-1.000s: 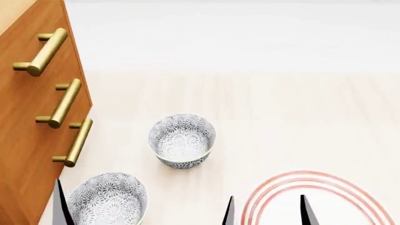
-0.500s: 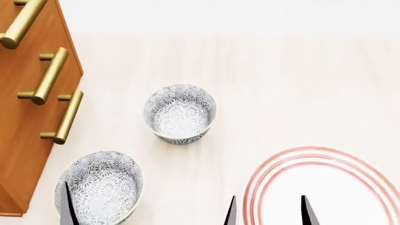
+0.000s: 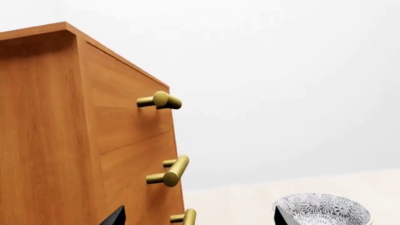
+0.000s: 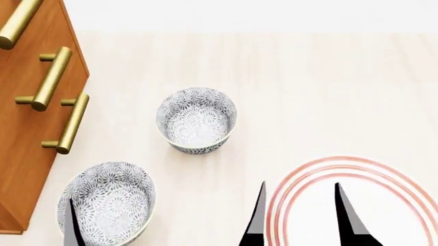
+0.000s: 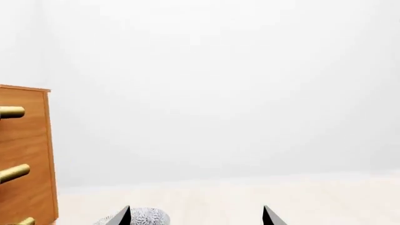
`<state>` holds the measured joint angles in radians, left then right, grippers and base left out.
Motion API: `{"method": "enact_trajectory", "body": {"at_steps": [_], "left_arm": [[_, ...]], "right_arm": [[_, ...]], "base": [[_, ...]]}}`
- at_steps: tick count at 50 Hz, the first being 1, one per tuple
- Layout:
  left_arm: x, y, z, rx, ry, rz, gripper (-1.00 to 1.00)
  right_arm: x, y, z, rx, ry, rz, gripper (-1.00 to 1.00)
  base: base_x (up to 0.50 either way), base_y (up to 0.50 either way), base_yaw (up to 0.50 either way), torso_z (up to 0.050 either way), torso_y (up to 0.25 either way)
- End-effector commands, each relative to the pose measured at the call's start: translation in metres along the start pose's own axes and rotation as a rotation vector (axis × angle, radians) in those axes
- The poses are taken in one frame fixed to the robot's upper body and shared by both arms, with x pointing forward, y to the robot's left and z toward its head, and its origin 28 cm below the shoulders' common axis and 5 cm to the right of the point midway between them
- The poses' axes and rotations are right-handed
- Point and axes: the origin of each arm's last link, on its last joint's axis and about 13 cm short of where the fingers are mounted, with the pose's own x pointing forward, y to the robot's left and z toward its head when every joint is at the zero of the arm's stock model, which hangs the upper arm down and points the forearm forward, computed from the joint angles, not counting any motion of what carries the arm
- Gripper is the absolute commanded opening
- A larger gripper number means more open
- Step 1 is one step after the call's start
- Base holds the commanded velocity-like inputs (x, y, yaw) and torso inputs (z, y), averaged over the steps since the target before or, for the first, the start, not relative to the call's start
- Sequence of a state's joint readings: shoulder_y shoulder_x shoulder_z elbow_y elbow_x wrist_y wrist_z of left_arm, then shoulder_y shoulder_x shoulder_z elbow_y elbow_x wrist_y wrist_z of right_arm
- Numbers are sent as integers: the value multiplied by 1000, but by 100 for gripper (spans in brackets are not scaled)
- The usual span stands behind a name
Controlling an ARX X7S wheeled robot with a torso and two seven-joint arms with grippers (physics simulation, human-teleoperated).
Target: Pick up the bowl and put it in the front on the plate.
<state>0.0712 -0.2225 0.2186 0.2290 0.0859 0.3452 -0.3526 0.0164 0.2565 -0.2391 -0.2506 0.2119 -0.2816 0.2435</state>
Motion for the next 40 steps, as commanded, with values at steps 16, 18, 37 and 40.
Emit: {"method": "enact_trajectory", "body": {"at_steps": [16, 18, 37, 40], "left_arm": [[-2, -2, 1, -10, 7, -6, 100], [-3, -2, 0, -10, 10, -7, 100], [-5, -3, -2, -10, 28, -19, 100], [-5, -4, -3, -9, 32, -21, 100]], "right_arm": [[104, -41, 44, 22, 389, 34, 100], [116, -42, 50, 74, 406, 34, 100], [186, -28, 54, 120, 606, 155, 100], [194, -23, 51, 128, 610, 155, 100]], "base": [[0, 0, 0, 0, 0], [0, 0, 0, 0, 0], [0, 0, 0, 0, 0], [0, 0, 0, 0, 0]]}}
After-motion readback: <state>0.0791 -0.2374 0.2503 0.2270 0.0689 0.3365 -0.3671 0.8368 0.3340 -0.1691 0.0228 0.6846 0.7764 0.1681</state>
